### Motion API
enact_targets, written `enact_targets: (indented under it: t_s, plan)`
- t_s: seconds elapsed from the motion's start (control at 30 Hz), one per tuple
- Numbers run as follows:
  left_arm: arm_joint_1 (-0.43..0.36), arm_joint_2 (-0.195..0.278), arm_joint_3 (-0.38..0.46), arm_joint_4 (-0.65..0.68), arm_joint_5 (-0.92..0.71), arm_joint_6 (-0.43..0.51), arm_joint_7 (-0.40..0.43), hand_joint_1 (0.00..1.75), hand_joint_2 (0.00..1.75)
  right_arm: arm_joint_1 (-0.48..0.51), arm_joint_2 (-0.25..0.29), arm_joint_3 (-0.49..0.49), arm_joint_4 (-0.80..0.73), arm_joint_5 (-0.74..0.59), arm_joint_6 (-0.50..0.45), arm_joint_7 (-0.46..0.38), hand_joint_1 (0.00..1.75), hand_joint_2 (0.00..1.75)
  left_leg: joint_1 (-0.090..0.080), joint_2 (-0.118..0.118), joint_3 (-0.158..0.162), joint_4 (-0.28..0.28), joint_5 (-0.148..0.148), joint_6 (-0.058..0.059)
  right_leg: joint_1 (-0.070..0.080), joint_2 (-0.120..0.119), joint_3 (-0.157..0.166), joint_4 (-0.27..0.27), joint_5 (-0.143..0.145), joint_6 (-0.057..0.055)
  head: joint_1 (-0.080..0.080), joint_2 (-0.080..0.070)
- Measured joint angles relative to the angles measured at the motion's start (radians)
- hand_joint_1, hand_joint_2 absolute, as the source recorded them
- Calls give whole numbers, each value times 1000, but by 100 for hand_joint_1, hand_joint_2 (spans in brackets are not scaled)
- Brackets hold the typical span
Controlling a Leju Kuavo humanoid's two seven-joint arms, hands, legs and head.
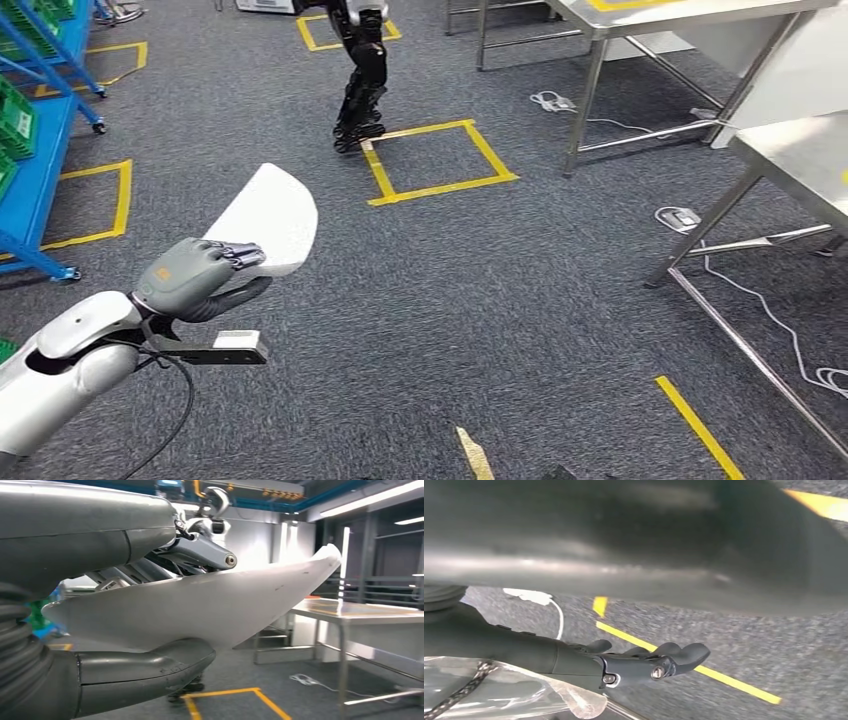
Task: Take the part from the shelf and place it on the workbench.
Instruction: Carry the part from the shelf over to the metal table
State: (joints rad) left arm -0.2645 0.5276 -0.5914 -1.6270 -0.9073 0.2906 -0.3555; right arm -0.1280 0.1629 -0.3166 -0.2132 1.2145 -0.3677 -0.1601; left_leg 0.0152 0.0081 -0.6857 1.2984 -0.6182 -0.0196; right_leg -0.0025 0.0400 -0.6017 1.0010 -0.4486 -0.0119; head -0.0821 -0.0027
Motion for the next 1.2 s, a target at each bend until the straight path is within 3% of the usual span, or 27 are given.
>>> enact_targets:
  t_s: [0.03, 0.07, 0.13, 0.2, 0.27, 0.3, 0.37, 0.43, 0.5, 0.53, 0.57, 0.63, 0.7, 0.8, 0.87, 0.93, 1.0, 1.03, 1.07, 1.1, 1.17, 1.2]
  plan:
    - [1, 0, 0, 0, 0, 0, 0, 175, 175, 1, 0, 0, 0, 0, 0, 0, 0, 0, 0, -2, 2, -12, 21, 4, 1, 15, 0, 2, 0, 0, 0, 0]
    - [1, 0, -1, 0, 0, 0, 0, 175, 175, 2, 0, 0, 0, 0, 0, 0, 0, 0, -1, -7, 22, -62, 58, 8, 2, 29, 1, 3, 0, 0, 0, 0]
    - [0, 0, 0, 0, 1, 0, 0, 175, 175, 1, 1, 0, 0, 0, 0, 0, 0, 0, 0, -53, 80, -202, 129, 20, 2, 55, -1, 7, 1, 2, 1, 0]
    - [-2, 1, 0, 0, 1, 0, 0, 175, 175, 2, 2, 0, 0, 0, 0, 0, 0, 0, -1, -91, 111, -277, 149, 25, -2, 78, -11, 9, 5, 12, 0, 0]
    - [-4, 2, 0, 0, 1, 0, 0, 175, 175, 6, 2, 0, 0, 0, 0, 0, 0, 0, -3, -80, 115, -290, 148, 28, -7, 100, -21, 7, 11, 27, -1, 0]
    - [-5, 1, 0, 0, 1, -1, 0, 175, 175, 7, 2, 0, 0, 0, 0, 0, 0, 0, -2, -67, 117, -297, 151, 31, -7, 92, -27, 8, 9, 32, 0, 0]
    - [-6, -1, 0, 0, 1, 0, 0, 175, 175, 6, 1, 0, 0, 0, 0, 0, 0, 0, 0, -39, 123, -311, 159, 39, -3, 38, -56, 57, -24, 41, 4, 0]
    - [-5, -2, 0, 0, 1, 0, 0, 175, 175, 3, 1, 0, 0, 0, 0, 0, 0, 0, -2, -11, 123, -314, 160, 44, -3, -19, -116, 182, -88, 49, 6, 0]
    - [-3, -3, -1, 0, 1, -1, 0, 175, 175, 4, 1, 0, 0, 0, 0, 0, 0, 0, -3, 18, 123, -313, 159, 44, -8, -32, -162, 283, -120, 58, 6, 0]
    - [-2, -4, -2, 0, 1, -1, 0, 175, 175, 6, 1, 0, 0, 0, 0, 0, 0, 0, -2, 31, 123, -313, 158, 43, -10, -34, -160, 281, -111, 61, 6, 0]
    - [-2, -5, -2, 0, 1, -1, 0, 175, 175, 6, 1, 0, 0, 0, 0, 0, 0, 0, -2, 43, 124, -312, 157, 41, -12, -40, -136, 239, -86, 64, 6, 0]
    - [-3, -5, -2, 0, 1, -1, 0, 175, 175, 5, 1, 0, 0, -1, 0, 0, 0, 0, -3, 64, 126, -308, 151, 32, -11, -76, -54, 95, -30, 63, 7, 0]
    - [-4, -5, -1, 0, 1, 0, 0, 175, 175, 3, 0, 0, 0, -1, 0, 0, 0, 0, -8, 81, 129, -303, 145, 22, -7, -102, -3, 10, -9, 49, 5, 0]
    - [-5, -4, -1, -1, 1, 0, 0, 175, 175, 4, 0, 0, 0, -2, 1, 0, 0, 0, -7, 99, 136, -301, 139, 8, -6, -79, 0, 2, -8, 26, 4, 0]
    - [-5, -4, 1, -1, 1, 0, 0, 175, 175, 3, 0, 0, 0, -3, 2, 0, 0, 0, -1, 67, 124, -261, 106, -1, -9, -58, 3, -2, -4, 13, 2, 0]
    - [-3, -2, 1, -1, 2, 0, 0, 175, 175, 0, 0, 0, 0, -3, 2, 0, 0, 0, 2, 17, 73, -139, 39, -5, -10, -36, 5, -3, -2, 6, -1, 0]
    - [0, -1, 1, -1, 2, 0, 0, 175, 175, -1, 0, 0, 0, -2, 2, 0, 0, 0, 2, 1, 14, -15, -5, -5, -9, -11, 6, -3, -2, 3, -2, 0]
    - [1, -1, 1, -1, 3, 0, 0, 175, 175, 0, 0, 0, 0, -2, 2, 0, 0, 0, 2, 0, 4, 1, 2, -3, -8, 3, 6, -2, -2, 3, -1, 0]
    - [1, -1, 1, -1, 3, 0, 0, 175, 175, 0, 0, 0, 0, -2, 2, 0, 0, 0, 2, -3, 13, -24, 29, 0, -7, 17, 7, 0, -2, 3, -1, 0]
    - [1, -1, 1, -1, 3, 0, 0, 175, 175, -1, 0, 0, 0, -2, 2, 0, 0, 0, 2, -11, 37, -83, 69, 4, -7, 31, 8, 1, -2, 3, -2, 0]
    - [0, 0, 1, -1, 4, 1, 0, 175, 175, -2, 1, 0, 0, -2, 2, 0, 0, 0, 3, -49, 94, -216, 133, 12, -7, 57, 7, 6, -3, 7, -1, 0]
    - [0, 0, 1, -1, 4, 1, 0, 175, 175, -3, 1, 0, 0, -2, 2, 0, 0, 0, 3, -64, 111, -257, 145, 15, -7, 68, 3, 8, -2, 12, -1, 0]
